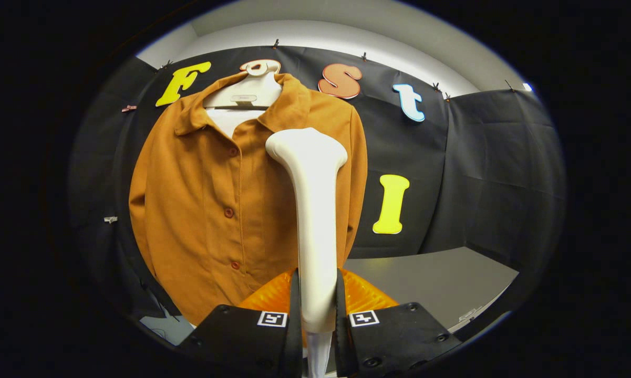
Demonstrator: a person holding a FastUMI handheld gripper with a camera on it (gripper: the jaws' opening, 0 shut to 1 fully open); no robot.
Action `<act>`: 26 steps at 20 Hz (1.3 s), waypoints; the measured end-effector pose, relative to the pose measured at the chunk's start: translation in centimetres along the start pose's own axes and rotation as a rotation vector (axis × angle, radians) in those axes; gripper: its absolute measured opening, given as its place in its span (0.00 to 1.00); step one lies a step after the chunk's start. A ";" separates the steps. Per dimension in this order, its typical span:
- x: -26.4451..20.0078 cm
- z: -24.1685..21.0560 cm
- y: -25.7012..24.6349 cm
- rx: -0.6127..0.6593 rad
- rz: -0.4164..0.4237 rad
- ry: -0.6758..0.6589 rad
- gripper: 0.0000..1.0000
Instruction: Iron the clothes twice with a garment steamer, once on the left side and once on the right side.
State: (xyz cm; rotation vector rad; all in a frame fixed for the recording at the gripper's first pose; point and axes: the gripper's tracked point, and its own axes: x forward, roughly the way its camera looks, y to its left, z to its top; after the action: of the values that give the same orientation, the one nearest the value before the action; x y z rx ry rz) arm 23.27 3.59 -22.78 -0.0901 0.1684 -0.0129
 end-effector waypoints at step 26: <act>-3.9 -15.0 1.5 -0.010 0.019 0.313 0.28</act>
State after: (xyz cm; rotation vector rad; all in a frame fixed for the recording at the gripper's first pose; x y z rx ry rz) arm 16.95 3.85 -36.97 -0.0957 0.4816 -0.0072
